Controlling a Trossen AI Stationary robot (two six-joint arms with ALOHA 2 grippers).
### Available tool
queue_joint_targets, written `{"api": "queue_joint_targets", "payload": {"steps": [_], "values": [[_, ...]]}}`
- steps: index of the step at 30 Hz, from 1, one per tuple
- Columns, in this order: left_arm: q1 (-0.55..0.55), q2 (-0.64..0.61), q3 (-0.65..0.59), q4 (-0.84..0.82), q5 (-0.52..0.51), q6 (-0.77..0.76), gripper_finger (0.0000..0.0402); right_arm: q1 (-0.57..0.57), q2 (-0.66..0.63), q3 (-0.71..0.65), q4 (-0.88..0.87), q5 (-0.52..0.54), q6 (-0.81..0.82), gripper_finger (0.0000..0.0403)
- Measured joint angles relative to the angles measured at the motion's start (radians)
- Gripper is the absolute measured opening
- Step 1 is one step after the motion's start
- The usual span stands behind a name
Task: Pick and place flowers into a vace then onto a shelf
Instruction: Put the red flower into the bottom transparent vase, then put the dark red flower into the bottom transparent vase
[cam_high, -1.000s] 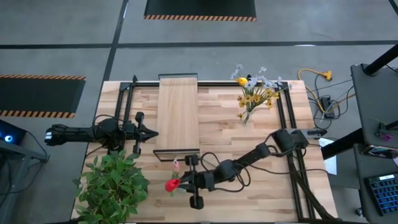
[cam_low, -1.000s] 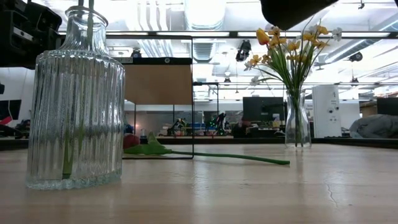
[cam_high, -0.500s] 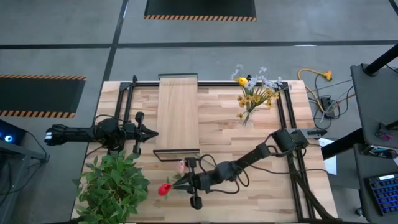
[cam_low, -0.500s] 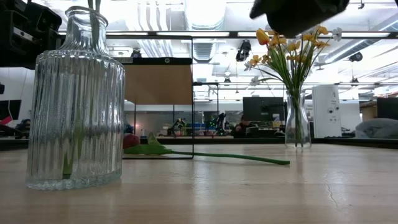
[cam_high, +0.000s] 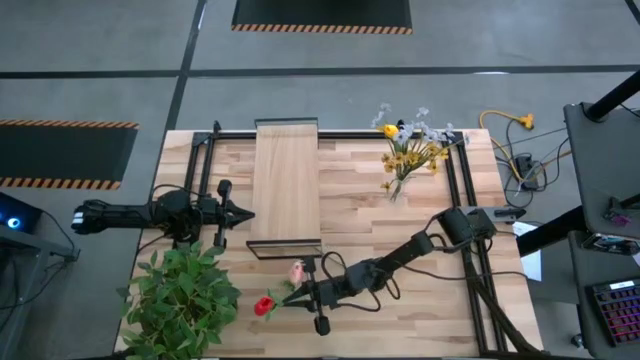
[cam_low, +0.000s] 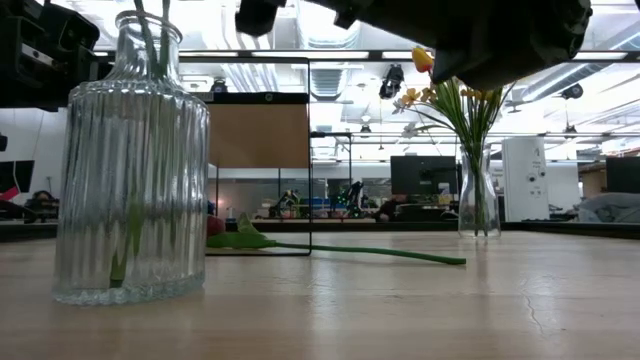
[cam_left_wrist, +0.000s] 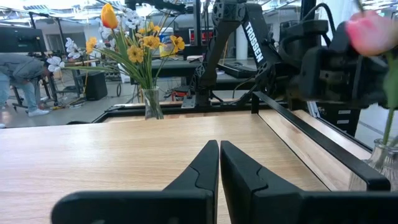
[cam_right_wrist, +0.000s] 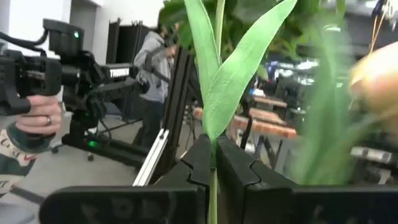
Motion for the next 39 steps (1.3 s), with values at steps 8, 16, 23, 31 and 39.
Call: {"api": "queue_joint_targets", "payload": {"steps": [8, 16, 23, 31, 39], "values": [[0.000, 0.000, 0.000, 0.000, 0.000, 0.000, 0.0000, -0.003, 0.000, 0.008, -0.047, 0.035, 0.036, 0.0062], [0.000, 0.000, 0.000, -0.003, 0.000, 0.000, 0.0000, 0.006, -0.029, 0.008, -0.144, 0.063, 0.029, 0.0173], [0.000, 0.000, 0.000, -0.003, 0.000, 0.000, 0.0000, 0.042, -0.192, 0.009, -0.550, 0.086, 0.081, 0.0225], [0.000, 0.000, 0.000, -0.003, 0.000, 0.000, 0.0000, 0.110, -0.322, 0.009, -0.908, 0.243, 0.206, 0.0230], [0.000, 0.000, 0.000, -0.003, 0.000, 0.000, 0.0000, 0.181, -0.362, 0.008, -1.235, 0.553, 0.448, 0.0230]]}}
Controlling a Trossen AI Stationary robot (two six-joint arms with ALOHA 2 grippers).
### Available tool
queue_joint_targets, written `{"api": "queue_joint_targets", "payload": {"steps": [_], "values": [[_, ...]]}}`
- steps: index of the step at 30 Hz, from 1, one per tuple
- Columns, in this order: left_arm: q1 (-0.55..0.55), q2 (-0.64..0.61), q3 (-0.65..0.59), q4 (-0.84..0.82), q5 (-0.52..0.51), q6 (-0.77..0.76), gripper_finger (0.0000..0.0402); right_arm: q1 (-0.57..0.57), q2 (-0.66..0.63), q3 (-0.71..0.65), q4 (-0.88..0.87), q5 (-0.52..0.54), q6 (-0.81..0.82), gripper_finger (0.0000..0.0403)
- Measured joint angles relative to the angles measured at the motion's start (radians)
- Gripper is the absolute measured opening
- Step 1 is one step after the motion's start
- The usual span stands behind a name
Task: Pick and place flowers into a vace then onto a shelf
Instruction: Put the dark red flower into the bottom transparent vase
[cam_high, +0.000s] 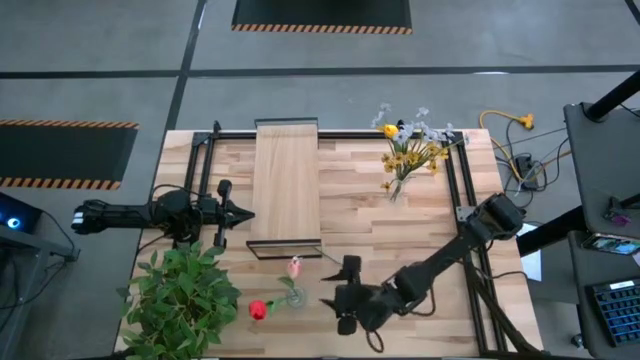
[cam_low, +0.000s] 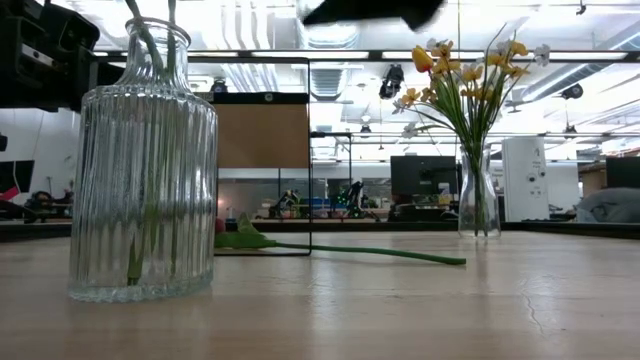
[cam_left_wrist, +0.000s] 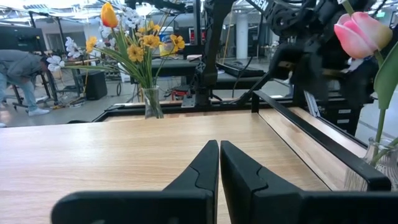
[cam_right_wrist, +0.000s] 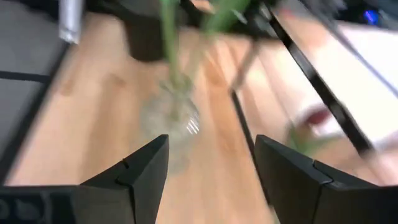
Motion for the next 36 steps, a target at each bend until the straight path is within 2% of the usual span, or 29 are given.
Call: {"api": "queue_joint_targets", "payload": {"steps": [6, 10, 18, 26, 36], "values": [[0.000, 0.000, 0.000, 0.000, 0.000, 0.000, 0.0000, -0.020, 0.030, -0.002, -0.298, 0.063, 0.320, 0.0225], [0.000, 0.000, 0.000, 0.000, 0.000, 0.000, 0.0000, -0.069, 0.063, -0.010, -0.367, 0.053, 0.418, 0.0216], [0.000, -0.001, 0.000, -0.003, 0.000, 0.000, 0.0000, -0.208, 0.095, -0.034, -0.358, -0.175, 0.431, 0.0199], [0.000, 0.000, 0.000, 0.000, 0.000, 0.000, 0.0000, -0.284, 0.111, -0.049, -0.351, -0.300, 0.422, 0.0194], [0.000, 0.000, 0.000, 0.000, 0.000, 0.000, 0.0000, -0.295, 0.111, -0.082, -0.342, -0.386, 0.406, 0.0182]]}}
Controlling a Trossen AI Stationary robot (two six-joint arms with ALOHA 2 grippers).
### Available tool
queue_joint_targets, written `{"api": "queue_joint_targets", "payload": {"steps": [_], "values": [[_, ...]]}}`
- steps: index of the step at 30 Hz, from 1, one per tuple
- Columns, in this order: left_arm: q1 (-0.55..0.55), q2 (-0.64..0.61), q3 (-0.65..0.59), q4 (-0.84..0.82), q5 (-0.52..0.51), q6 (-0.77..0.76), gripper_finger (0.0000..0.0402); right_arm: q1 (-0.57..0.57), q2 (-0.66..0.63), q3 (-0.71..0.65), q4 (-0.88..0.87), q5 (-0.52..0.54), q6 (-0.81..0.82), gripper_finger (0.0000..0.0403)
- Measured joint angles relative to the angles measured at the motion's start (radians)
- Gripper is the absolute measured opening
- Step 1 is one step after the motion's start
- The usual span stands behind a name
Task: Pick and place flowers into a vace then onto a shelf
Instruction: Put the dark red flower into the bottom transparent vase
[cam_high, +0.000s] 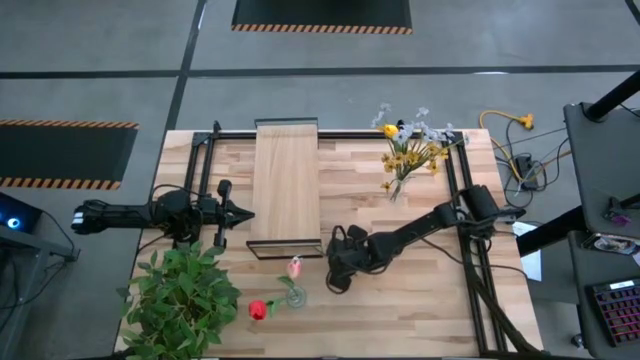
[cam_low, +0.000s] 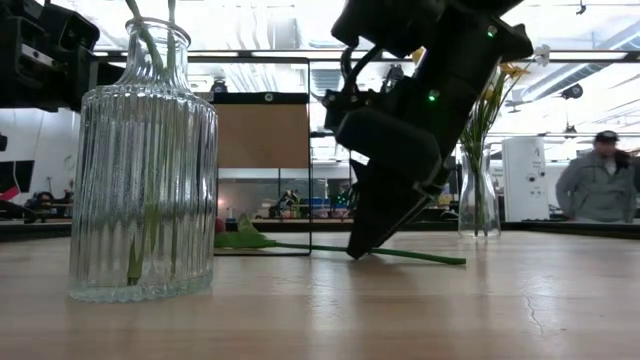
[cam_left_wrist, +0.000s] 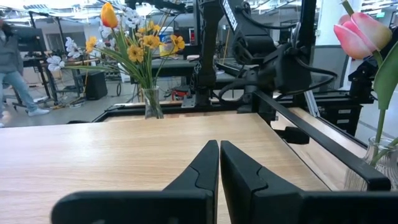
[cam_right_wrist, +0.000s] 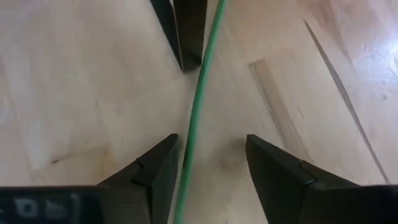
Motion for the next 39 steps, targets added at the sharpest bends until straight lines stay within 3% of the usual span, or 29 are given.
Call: {"api": "queue_joint_targets", "payload": {"steps": [4, 13, 21, 32, 39], "values": [[0.000, 0.000, 0.000, 0.000, 0.000, 0.000, 0.0000, -0.001, -0.004, -0.018, 0.001, -0.031, 0.025, 0.0143], [0.000, 0.000, 0.000, 0.000, 0.000, 0.000, 0.0000, 0.016, -0.013, -0.039, -0.084, -0.048, 0.135, 0.0016], [0.000, 0.000, 0.000, 0.000, 0.000, 0.000, 0.0000, 0.087, -0.048, -0.044, -0.210, -0.108, 0.262, 0.0013], [0.000, 0.000, 0.000, 0.000, 0.000, 0.000, 0.0000, 0.233, -0.121, -0.054, -0.435, -0.282, 0.469, 0.0012], [0.000, 0.000, 0.000, 0.000, 0.000, 0.000, 0.0000, 0.295, -0.124, -0.060, -0.439, -0.224, 0.516, 0.0014]]}}
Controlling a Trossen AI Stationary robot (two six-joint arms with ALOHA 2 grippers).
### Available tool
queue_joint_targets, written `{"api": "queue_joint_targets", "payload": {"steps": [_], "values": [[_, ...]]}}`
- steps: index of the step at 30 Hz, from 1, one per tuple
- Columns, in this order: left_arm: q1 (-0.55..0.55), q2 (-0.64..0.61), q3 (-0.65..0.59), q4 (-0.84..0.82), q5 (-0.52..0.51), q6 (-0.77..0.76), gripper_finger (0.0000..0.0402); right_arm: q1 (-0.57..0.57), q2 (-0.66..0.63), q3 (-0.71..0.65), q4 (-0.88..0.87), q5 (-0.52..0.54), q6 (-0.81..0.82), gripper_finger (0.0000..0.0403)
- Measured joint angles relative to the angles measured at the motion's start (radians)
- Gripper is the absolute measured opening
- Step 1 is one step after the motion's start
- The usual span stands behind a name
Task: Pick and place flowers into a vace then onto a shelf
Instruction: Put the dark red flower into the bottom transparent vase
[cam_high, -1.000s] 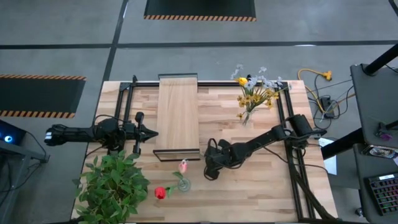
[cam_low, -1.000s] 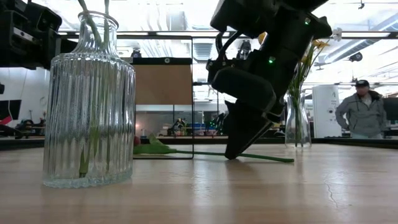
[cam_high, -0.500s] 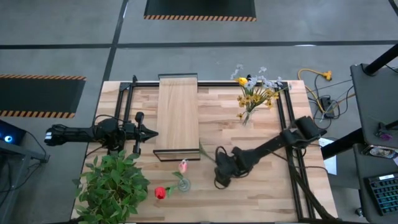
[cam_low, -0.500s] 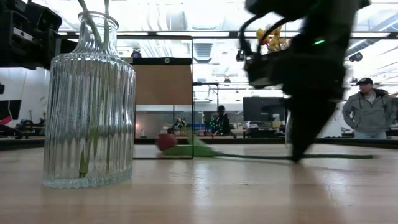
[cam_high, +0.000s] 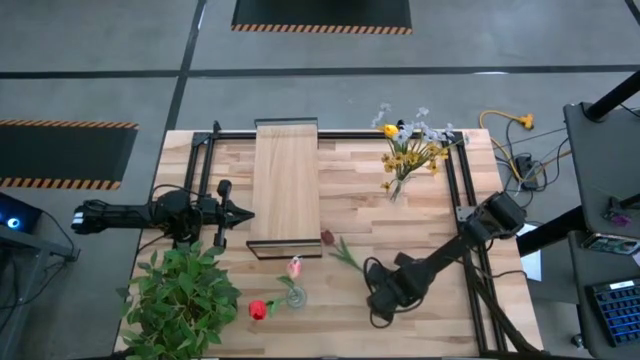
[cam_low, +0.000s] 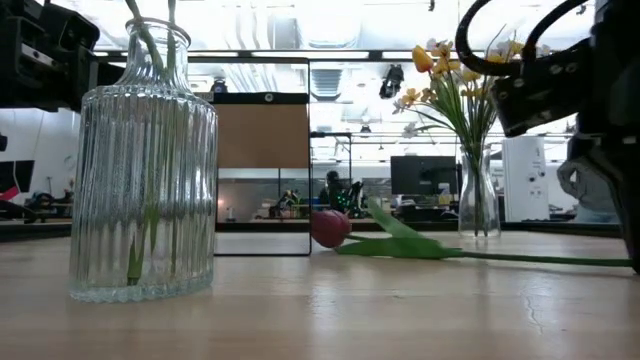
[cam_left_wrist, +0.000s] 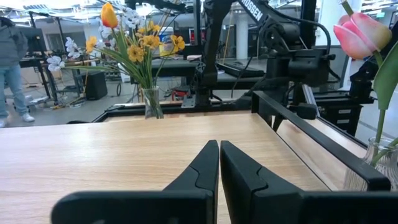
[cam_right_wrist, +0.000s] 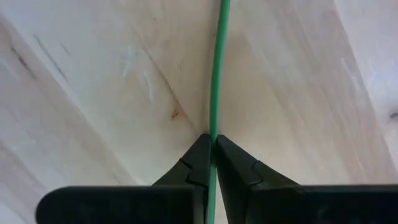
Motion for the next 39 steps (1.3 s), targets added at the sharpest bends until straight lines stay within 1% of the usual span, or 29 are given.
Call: {"api": "queue_joint_targets", "payload": {"steps": [2, 5, 8, 13, 14, 16, 20, 21, 22, 24, 27, 33, 39], "values": [[0.000, 0.000, 0.000, 0.000, 0.000, 0.000, 0.0000, 0.009, 0.000, 0.002, 0.000, 0.004, 0.000, 0.0022], [0.000, 0.000, 0.000, 0.000, 0.000, 0.000, 0.0000, 0.019, 0.000, 0.010, 0.008, 0.005, -0.002, 0.0051], [0.000, 0.000, 0.000, 0.000, 0.000, 0.000, 0.0000, 0.027, -0.001, 0.017, 0.008, 0.015, 0.001, 0.0093], [0.000, 0.000, 0.000, 0.000, 0.000, 0.000, 0.0000, 0.028, -0.002, 0.032, 0.010, 0.089, -0.001, 0.0168], [0.000, 0.000, 0.000, 0.000, 0.000, 0.000, 0.0000, 0.027, -0.002, 0.036, 0.009, 0.116, -0.003, 0.0182], [0.000, 0.000, 0.000, 0.000, 0.000, 0.000, 0.0000, 0.020, -0.002, 0.045, 0.013, 0.206, -0.041, 0.0205], [0.000, 0.000, 0.000, 0.000, 0.000, 0.000, 0.0000, -0.013, -0.003, 0.046, 0.090, 0.452, -0.139, 0.0235], [0.000, 0.000, 0.000, 0.000, 0.000, 0.000, 0.0000, -0.027, -0.003, 0.046, 0.123, 0.485, -0.180, 0.0240], [0.000, 0.000, 0.000, 0.000, 0.000, 0.000, 0.0000, -0.044, -0.003, 0.046, 0.161, 0.496, -0.227, 0.0244], [0.000, 0.000, 0.000, 0.000, 0.000, 0.000, 0.0000, -0.082, -0.003, 0.045, 0.247, 0.492, -0.317, 0.0249], [0.000, 0.000, 0.000, 0.000, 0.000, 0.000, 0.0000, -0.146, -0.003, 0.043, 0.333, 0.432, -0.435, 0.0251], [0.000, 0.000, 0.000, 0.000, 0.000, 0.000, 0.0000, -0.232, -0.002, 0.035, 0.316, 0.386, -0.450, 0.0245], [0.000, 0.000, 0.000, 0.000, 0.000, 0.000, 0.0000, -0.263, -0.001, 0.013, 0.321, 0.267, -0.471, 0.0244]]}}
